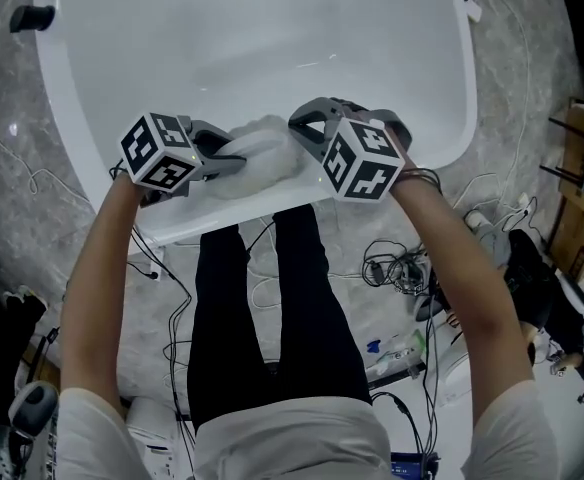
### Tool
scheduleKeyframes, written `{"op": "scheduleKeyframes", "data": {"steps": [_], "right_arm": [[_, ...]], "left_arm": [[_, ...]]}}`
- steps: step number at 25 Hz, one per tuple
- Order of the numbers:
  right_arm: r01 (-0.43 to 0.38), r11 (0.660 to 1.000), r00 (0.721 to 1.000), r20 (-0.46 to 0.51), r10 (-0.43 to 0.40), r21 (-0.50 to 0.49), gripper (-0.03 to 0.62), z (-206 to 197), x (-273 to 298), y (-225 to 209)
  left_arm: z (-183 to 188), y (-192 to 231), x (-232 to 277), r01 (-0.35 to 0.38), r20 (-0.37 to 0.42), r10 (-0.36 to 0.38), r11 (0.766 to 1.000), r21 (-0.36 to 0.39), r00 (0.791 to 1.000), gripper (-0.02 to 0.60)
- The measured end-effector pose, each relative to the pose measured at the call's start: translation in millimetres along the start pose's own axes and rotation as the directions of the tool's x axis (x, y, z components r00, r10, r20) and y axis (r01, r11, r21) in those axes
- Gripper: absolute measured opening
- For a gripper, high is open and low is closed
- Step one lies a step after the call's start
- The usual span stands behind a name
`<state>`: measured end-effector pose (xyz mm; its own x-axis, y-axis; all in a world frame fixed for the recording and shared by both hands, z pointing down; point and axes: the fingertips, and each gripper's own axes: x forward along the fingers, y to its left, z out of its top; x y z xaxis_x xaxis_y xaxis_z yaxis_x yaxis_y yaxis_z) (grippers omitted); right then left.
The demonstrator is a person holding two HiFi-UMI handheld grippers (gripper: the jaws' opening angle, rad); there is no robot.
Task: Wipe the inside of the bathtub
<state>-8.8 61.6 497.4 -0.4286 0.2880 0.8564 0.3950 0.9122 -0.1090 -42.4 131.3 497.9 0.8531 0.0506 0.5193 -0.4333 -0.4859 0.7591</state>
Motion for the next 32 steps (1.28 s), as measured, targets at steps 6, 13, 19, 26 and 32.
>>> {"op": "scheduleKeyframes", "data": {"steps": [6,13,19,26,32], "right_arm": [[0.002,1.000,1.000,-0.011,-0.002,0.018,0.018,-4,13,-7],[0.011,0.999,1.000,-0.018,-0.010,0.032,0.018,-12,25,-13],[0.009,0.999,1.000,-0.018,-0.008,0.034,0.018,-16,36,-24],[-0.008,1.000,0.999,-0.045,0.009,0.025,0.018,-34,61,-20],[-0.032,0.999,0.997,-0.074,0.033,0.019,0.018,-51,79,-47]], "left_arm": [[-2,16,5,0.028,-0.004,-0.028,1.000,-0.001,1.000,0.095],[-7,38,17,0.035,-0.004,-0.035,0.999,-0.022,0.999,0.095],[-10,73,27,0.031,0.001,-0.031,0.998,-0.062,1.000,0.095],[-22,101,48,0.022,-0.001,-0.022,0.997,-0.075,1.000,0.095],[-16,147,60,0.023,-0.018,-0.025,0.995,-0.095,1.000,0.095]]}}
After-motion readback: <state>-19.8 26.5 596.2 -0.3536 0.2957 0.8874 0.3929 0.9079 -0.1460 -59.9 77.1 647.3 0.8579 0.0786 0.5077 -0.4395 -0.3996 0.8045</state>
